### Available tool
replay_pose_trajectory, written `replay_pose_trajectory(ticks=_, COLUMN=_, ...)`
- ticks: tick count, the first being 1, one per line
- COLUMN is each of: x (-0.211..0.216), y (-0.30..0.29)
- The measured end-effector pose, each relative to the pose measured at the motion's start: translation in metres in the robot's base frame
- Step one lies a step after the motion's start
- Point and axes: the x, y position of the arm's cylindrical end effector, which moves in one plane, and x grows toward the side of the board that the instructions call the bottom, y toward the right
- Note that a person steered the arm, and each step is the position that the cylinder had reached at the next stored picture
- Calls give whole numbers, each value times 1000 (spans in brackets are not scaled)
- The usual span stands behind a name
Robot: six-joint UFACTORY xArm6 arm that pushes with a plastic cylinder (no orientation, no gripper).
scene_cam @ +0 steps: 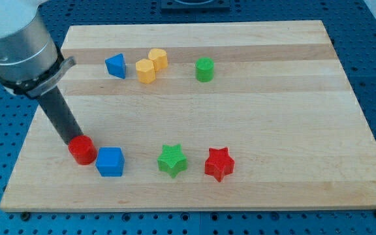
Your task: Point your arm to the blue triangle
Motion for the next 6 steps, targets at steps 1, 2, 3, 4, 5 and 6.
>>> replay_pose_trajectory(ticks=1, x=5, y=0)
replay_pose_trajectory(ticks=2, x=-50, y=0)
replay_pose_trajectory(ticks=3, x=-120, y=-1)
replay_pose_trajectory(ticks=4, x=-169, y=-3)
replay_pose_trajectory(ticks=5, x=-207, y=-1)
replay_pose_trajectory(ticks=6, x=-215, y=21)
